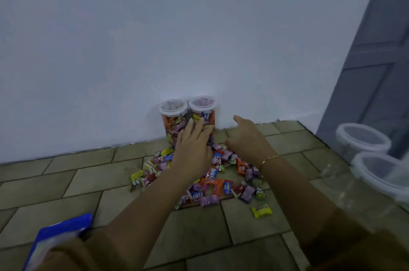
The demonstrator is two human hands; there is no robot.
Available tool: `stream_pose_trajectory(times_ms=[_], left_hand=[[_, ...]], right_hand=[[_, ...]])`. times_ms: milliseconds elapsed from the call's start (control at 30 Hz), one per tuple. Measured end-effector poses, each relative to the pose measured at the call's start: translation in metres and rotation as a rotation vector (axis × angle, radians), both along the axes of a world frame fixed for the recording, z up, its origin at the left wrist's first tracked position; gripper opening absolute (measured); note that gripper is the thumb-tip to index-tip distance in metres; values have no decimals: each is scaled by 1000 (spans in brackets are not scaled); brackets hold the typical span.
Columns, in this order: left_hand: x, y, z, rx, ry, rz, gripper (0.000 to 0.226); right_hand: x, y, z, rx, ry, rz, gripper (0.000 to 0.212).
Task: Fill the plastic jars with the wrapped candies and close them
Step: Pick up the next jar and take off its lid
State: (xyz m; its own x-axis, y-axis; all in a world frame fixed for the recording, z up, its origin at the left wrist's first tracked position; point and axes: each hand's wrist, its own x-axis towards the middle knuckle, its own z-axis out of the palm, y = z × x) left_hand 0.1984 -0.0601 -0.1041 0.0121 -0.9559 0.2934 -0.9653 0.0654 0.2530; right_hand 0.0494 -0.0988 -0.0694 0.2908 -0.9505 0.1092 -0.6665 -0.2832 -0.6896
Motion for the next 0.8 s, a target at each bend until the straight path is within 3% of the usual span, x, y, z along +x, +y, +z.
stream_pose_trajectory(times_ms=[167,267,333,467,633,800], left_hand=[[-63,23,-8,12,88,-202,52],[-98,30,-12,11,155,-302,71],[-118,37,-10,61,188,-338,80],[-158,46,-1,172,410,-364,49],[-204,43,9,308,721,-291,43],[-233,37,13,356,857,-171,33]], right_hand=[[-45,58,18,-9,246,5,45],[-73,82,24,-12,295,-44,30],[-91,98,31,3,363,-30,37],[-133,111,39,-45,416,-113,39],[-181,105,32,-169,534,-227,44],[-216,99,19,-173,579,-314,52]])
